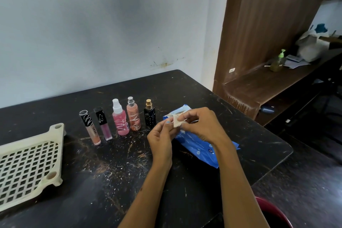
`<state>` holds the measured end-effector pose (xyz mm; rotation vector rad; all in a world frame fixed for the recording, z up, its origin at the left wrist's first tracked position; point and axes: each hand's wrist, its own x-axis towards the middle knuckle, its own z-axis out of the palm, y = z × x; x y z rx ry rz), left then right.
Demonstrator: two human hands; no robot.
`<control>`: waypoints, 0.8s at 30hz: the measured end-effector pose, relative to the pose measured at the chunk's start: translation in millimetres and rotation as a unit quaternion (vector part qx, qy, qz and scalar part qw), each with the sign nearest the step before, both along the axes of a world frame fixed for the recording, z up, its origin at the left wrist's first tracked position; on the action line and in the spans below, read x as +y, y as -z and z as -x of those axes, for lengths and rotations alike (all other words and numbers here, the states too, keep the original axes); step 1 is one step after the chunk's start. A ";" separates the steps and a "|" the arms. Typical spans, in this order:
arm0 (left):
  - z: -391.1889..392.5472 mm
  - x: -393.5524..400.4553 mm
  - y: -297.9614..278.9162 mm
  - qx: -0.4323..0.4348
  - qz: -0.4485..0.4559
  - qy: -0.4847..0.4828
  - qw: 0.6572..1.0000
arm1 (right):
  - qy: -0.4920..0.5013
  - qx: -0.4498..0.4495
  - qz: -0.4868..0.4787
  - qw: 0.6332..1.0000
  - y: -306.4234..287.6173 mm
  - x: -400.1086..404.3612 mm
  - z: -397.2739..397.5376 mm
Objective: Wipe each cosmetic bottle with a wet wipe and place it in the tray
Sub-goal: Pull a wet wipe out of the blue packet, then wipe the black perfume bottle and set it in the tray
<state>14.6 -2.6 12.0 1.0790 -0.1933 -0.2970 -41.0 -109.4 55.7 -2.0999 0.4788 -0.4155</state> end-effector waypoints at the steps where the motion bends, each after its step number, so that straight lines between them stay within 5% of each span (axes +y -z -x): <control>1: 0.7 0.3 -0.9 0.005 0.002 0.008 1.000 | 0.013 -0.010 0.001 1.000 -0.6 0.3 -0.7; 7: 2.9 2.0 -4.7 0.005 -0.009 -0.003 1.000 | 0.103 -0.113 -0.152 0.977 0.1 -1.1 -1.0; 12: 3.8 7.9 -8.6 0.012 -0.013 -0.051 0.999 | 0.083 -0.147 -0.254 0.952 0.6 9.6 -3.1; 18: 4.9 37.4 -10.5 -0.013 -0.028 -0.097 0.995 | 0.125 -0.130 -0.058 0.982 3.7 30.6 -20.8; 24: 2.4 81.0 -15.8 -0.101 -0.084 -0.121 0.984 | 0.097 -0.078 0.027 0.992 -18.6 48.9 -51.2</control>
